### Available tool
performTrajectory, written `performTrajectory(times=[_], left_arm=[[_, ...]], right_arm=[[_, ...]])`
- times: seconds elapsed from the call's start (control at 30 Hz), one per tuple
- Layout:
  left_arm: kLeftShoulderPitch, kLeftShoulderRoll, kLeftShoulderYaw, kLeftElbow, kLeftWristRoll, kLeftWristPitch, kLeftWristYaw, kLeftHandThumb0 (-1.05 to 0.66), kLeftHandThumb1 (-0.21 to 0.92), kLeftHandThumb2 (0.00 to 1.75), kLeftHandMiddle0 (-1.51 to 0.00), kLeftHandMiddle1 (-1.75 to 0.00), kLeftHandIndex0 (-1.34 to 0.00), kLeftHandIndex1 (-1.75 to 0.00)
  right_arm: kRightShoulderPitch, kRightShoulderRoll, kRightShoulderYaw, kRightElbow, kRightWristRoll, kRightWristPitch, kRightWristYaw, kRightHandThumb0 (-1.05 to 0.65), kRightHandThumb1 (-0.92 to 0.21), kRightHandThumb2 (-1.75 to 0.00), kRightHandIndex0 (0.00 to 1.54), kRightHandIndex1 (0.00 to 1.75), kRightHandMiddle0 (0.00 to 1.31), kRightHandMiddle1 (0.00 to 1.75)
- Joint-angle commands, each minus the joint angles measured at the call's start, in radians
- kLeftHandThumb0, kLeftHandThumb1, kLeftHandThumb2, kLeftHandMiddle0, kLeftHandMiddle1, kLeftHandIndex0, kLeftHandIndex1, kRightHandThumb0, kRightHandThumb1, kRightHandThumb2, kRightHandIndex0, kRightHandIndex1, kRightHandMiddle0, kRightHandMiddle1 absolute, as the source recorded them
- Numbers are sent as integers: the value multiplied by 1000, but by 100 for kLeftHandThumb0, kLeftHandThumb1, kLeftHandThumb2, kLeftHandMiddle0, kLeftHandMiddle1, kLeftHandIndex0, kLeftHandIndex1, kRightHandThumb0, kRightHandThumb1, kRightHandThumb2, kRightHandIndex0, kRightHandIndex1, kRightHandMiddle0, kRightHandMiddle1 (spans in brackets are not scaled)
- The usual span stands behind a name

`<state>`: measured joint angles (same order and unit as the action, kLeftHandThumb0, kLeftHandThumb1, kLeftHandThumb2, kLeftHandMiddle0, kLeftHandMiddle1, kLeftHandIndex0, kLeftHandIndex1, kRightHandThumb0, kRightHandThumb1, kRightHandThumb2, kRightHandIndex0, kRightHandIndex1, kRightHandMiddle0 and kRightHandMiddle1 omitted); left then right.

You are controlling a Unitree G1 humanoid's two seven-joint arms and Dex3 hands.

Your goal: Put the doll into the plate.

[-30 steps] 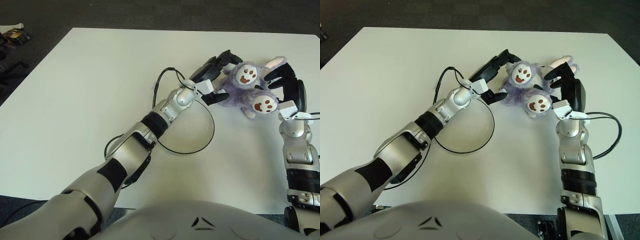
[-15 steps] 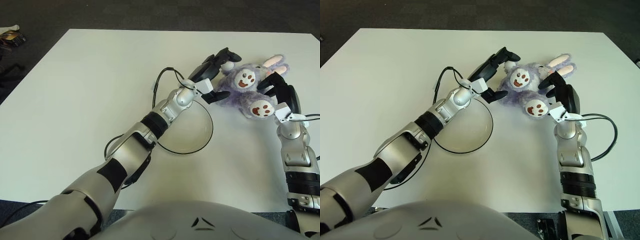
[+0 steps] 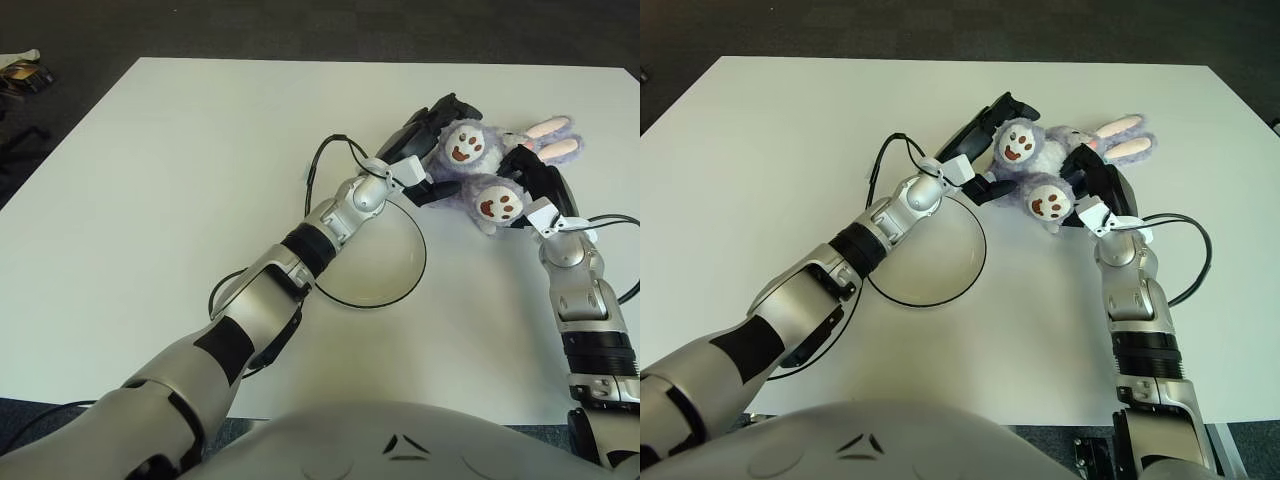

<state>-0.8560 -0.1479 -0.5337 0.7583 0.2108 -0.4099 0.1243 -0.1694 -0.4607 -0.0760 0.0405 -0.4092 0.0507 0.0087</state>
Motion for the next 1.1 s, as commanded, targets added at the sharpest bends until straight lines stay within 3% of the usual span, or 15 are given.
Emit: performTrajectory(times=[0.0,0.13,0.33,0.43,0.57,0.73,0.87,1.07], left_arm=[[-68,-271,18,-7,-17,-6,34,13,11,139,0,-106,-5,-126],[-71,-275,14,-3,-14,2,36,18,9,142,0,-105,-4,-126],[-65,-274,8,-5,-19,-2,20,20,6,145,0,-101,-3,-126],[-61,-277,8,-5,-29,-6,7,20,6,146,0,-101,-4,-127],[-58,-282,8,-1,-40,-13,-1,21,6,147,0,-103,-7,-130],[-56,-289,11,4,-55,-18,-4,22,7,148,0,-109,-10,-132],[-62,-297,19,22,-74,-30,-9,23,7,149,0,-125,-15,-137],[-74,-301,28,48,-90,-49,-7,22,7,151,-7,-151,-29,-162]], right_arm=[[-43,-5,92,-56,-69,96,76,-1,-31,-130,62,175,45,164],[-30,40,123,-157,-107,219,100,-1,-29,-132,64,175,47,163],[-63,56,147,-169,-136,342,126,-1,-25,-137,67,175,50,162],[-97,42,160,-131,-140,352,137,-1,-22,-139,70,175,52,160],[-109,35,178,-131,-141,348,144,-1,-28,-136,55,175,51,171],[-104,52,187,-175,-138,374,150,-1,-31,-133,51,175,49,174],[-105,54,189,-187,-130,388,155,-1,-33,-130,49,175,47,175],[-106,24,187,-157,-124,356,160,-1,-35,-129,48,175,46,175]])
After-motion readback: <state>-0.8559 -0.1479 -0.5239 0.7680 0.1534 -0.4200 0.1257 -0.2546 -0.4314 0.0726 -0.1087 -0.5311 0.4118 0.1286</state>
